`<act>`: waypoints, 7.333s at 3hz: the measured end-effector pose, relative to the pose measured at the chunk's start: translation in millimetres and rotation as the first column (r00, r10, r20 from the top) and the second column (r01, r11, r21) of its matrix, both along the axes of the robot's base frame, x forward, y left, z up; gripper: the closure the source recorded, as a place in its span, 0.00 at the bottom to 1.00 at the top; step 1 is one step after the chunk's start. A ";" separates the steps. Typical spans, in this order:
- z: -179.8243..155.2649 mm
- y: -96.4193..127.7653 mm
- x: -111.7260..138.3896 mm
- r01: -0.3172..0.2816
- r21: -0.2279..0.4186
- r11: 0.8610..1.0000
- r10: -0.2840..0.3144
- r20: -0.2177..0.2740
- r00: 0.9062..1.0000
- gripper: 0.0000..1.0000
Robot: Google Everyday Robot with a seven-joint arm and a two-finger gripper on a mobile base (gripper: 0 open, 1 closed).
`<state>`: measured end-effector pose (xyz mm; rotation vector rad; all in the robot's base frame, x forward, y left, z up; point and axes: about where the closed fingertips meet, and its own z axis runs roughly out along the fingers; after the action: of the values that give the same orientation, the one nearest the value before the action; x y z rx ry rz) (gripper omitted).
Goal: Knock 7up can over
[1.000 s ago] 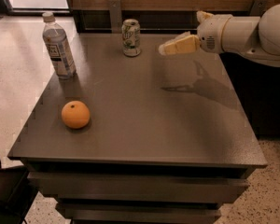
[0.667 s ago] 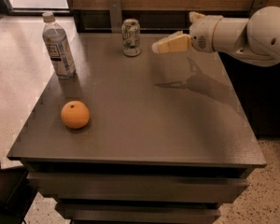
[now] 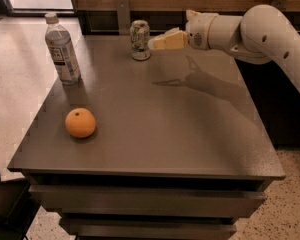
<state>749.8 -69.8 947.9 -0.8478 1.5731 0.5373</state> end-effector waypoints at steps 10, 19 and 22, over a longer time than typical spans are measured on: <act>-68.7 94.1 90.4 -0.100 0.109 0.989 0.106 -0.047 0.993 0.64; -52.1 43.7 57.1 -0.077 -0.362 0.929 -0.019 -0.254 0.967 1.00; -96.9 36.4 61.3 -0.116 -0.587 0.801 -0.120 -0.348 0.930 1.00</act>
Offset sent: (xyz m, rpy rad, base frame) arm 0.0564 0.0480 -0.0263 0.1395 -0.0440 0.0710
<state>811.0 -33.4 851.0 -1.2755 2.1502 0.1832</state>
